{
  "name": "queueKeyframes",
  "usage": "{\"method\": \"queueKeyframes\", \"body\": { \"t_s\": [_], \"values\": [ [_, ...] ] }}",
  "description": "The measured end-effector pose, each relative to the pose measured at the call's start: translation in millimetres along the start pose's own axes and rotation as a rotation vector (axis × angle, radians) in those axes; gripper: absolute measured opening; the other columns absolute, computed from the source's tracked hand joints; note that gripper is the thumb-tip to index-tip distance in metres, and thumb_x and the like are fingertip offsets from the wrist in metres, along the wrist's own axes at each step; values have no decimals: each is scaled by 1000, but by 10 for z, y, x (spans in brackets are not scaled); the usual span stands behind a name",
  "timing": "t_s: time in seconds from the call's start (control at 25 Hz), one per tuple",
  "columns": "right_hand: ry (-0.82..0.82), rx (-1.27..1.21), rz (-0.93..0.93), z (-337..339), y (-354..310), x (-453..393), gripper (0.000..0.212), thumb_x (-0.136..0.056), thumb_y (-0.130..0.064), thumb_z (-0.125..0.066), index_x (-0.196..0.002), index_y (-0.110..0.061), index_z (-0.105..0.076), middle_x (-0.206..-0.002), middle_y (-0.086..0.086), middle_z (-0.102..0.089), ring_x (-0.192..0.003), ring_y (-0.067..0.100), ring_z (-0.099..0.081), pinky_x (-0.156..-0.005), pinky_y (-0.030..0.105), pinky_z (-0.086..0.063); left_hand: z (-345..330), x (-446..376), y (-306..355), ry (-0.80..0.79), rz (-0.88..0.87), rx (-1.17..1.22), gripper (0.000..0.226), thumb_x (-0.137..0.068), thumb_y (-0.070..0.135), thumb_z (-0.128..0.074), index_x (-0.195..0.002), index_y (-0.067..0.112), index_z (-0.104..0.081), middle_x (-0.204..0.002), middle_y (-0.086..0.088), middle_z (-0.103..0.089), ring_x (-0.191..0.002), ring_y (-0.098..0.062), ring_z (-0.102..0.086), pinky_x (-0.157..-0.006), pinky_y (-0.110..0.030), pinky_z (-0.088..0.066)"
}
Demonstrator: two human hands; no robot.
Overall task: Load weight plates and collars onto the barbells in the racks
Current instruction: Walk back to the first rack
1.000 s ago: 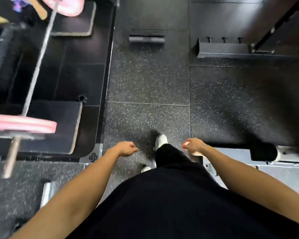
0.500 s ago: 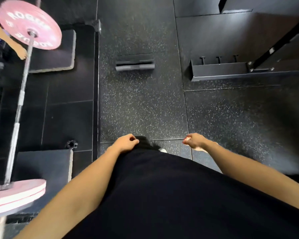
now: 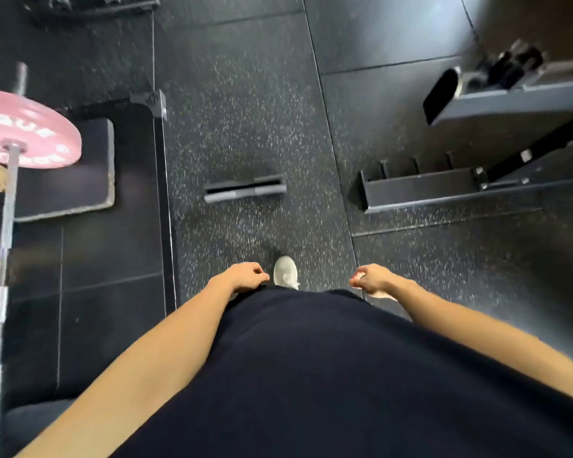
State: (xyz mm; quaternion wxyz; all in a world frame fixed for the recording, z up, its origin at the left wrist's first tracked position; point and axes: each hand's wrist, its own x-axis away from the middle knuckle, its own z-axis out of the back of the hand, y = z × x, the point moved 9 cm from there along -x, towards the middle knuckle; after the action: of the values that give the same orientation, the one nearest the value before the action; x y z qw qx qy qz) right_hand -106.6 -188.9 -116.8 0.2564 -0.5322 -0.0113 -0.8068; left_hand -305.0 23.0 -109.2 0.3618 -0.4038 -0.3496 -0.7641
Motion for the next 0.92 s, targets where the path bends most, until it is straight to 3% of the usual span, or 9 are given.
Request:
{"method": "queueKeyframes", "body": {
  "t_s": [0.16,0.4,0.6,0.8,0.92],
  "values": [
    [111,-100,26,1252,-551,-486,30,-92,-29,-58,-114,-10,-65,-123,9,-65,-113,27,-59,-91,29,-44,1232,-502,361,0,-11,-62,40,-98,43,-49,-127,18,-59,-137,-6,-57,-123,-25,-53,-100,-31,-39],
    [0,21,52,2655,-1039,-1549,35,-95,-31,-53,-117,-6,-64,-123,12,-64,-115,29,-58,-91,31,-44,2413,-1476,909,-115,11,-131,39,-98,44,-49,-125,18,-61,-134,-4,-59,-119,-23,-54,-96,-30,-39],
    [18,-29,61,4240,-1225,-2302,35,-95,-29,-55,-120,-5,-63,-128,12,-62,-118,28,-57,-92,28,-44,3798,-2251,1603,-10,39,-110,37,-97,45,-48,-122,22,-62,-136,-2,-58,-123,-23,-52,-103,-31,-39],
    [48,-84,21,5571,-1198,-2760,36,-97,-25,-52,-122,-1,-61,-127,17,-61,-119,32,-57,-85,29,-44,5270,-2888,2544,185,-32,170,26,-92,47,-54,-114,34,-58,-127,1,-59,-117,-22,-53,-95,-31,-37],
    [35,-73,5,6153,-1135,-3088,36,-98,-28,-50,-120,-2,-63,-127,16,-62,-117,31,-57,-93,32,-45,5826,-3432,3044,99,-41,73,29,-89,51,-54,-111,33,-59,-122,4,-58,-111,-20,-53,-96,-34,-39]
  ]
}}
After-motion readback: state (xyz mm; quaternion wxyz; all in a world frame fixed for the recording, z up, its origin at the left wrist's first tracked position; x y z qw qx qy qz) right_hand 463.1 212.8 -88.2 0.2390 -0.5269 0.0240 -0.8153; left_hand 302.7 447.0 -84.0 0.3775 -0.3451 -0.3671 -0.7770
